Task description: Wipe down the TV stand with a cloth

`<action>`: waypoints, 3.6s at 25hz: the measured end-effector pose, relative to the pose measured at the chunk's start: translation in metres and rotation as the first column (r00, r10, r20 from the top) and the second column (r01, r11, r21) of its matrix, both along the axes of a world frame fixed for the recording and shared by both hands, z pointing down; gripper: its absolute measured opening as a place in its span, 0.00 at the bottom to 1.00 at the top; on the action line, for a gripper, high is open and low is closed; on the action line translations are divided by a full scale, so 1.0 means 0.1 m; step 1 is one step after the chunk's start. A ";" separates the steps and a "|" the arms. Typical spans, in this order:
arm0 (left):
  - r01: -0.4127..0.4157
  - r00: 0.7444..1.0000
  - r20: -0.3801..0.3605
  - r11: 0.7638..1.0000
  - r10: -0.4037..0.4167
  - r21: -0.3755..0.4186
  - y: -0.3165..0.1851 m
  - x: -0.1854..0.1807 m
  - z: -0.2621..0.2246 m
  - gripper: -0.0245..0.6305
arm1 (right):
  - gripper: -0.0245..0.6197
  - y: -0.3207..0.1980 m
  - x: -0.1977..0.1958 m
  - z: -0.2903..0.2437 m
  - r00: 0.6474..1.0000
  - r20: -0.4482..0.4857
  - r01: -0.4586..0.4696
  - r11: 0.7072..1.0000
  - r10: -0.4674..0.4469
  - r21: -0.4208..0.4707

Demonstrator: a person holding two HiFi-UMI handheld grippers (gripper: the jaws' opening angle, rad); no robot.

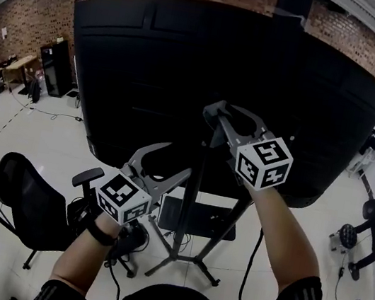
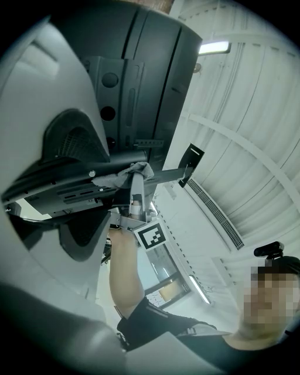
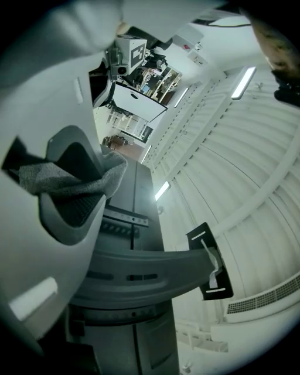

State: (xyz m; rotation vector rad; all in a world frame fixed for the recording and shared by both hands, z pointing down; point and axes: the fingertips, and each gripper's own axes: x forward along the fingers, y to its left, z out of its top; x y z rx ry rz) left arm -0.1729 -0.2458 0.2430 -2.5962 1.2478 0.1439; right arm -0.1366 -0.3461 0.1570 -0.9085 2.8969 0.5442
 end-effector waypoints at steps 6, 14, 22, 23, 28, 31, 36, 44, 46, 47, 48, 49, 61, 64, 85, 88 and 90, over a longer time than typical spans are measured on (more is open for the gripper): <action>0.009 1.000 -0.003 1.000 -0.009 -0.018 0.00 0.00 0.09 0.47 | 0.13 -0.03 0.00 0.34 1.000 -0.010 0.021 0.996 -0.022 -0.092; 0.015 1.000 -0.001 0.999 -0.015 -0.041 -0.08 -0.02 0.35 0.47 | 0.12 -0.06 0.02 0.83 1.000 -0.022 0.016 0.988 -0.020 -0.155; 0.020 1.000 0.004 0.993 -0.020 -0.120 -0.18 -0.07 0.73 0.47 | 0.14 -0.04 0.02 1.33 0.998 -0.065 -0.037 0.987 0.027 -0.154; 0.021 1.000 0.006 0.992 -0.020 -0.128 -0.19 -0.07 0.77 0.47 | 0.15 -0.04 0.02 1.38 0.997 -0.065 -0.045 0.988 0.036 -0.150; 0.016 1.000 0.009 0.986 -0.014 -0.165 -0.21 -0.10 0.95 0.47 | 0.19 -0.02 -0.01 1.63 0.995 -0.076 -0.076 0.984 0.064 -0.164; 0.008 1.000 0.016 0.982 -0.006 -0.188 -0.23 -0.09 1.08 0.47 | 0.19 -0.01 -0.02 1.78 0.995 -0.067 -0.088 0.980 0.077 -0.179; -0.007 1.000 0.020 0.973 0.012 -0.230 -0.26 -0.08 1.33 0.47 | 0.19 0.00 -0.02 2.13 0.993 -0.077 -0.105 0.969 0.090 -0.222; -0.031 0.998 0.038 0.952 0.044 -0.304 -0.36 0.01 1.80 0.47 | 0.19 0.00 0.00 2.80 0.984 -0.150 -0.136 0.953 0.098 -0.270; -0.033 0.998 0.043 0.945 0.050 -0.324 -0.39 0.03 1.96 0.47 | 0.19 0.01 -0.01 2.99 0.981 -0.167 -0.145 0.948 0.100 -0.283; -0.035 0.998 0.040 0.943 0.051 -0.330 -0.41 0.03 2.03 0.47 | 0.19 0.01 -0.02 3.07 0.980 -0.169 -0.147 0.946 0.101 -0.289; -0.038 0.998 0.034 0.941 0.052 -0.336 -0.44 0.03 2.10 0.47 | 0.19 0.00 -0.03 3.14 0.980 -0.168 -0.149 0.944 0.103 -0.293; -0.042 0.998 0.026 0.938 0.054 -0.343 -0.47 0.02 2.17 0.47 | 0.19 -0.02 -0.04 3.21 0.980 -0.167 -0.152 0.943 0.106 -0.295; -0.047 0.997 0.031 0.887 0.070 -0.460 -0.60 0.04 3.21 0.47 | 0.19 -0.03 -0.04 4.44 0.958 -0.271 -0.197 0.900 0.093 -0.389; -0.055 0.996 0.031 0.865 0.081 -0.498 -0.60 0.10 3.53 0.47 | 0.19 -0.03 -0.03 4.92 0.941 -0.331 -0.212 0.885 0.071 -0.414; 0.002 0.992 0.091 0.695 0.091 -0.719 -0.50 0.10 5.92 0.47 | 0.20 -0.03 -0.01 7.12 0.883 -0.470 -0.259 0.809 -0.024 -0.528; 0.007 0.990 0.101 0.685 0.097 -0.728 -0.54 0.12 6.14 0.47 | 0.20 -0.06 0.01 7.37 0.863 -0.502 -0.257 0.812 -0.051 -0.524; 0.008 0.990 0.101 0.672 0.099 -0.740 -0.53 0.13 6.26 0.47 | 0.20 -0.04 0.00 7.54 0.845 -0.529 -0.261 0.811 -0.071 -0.525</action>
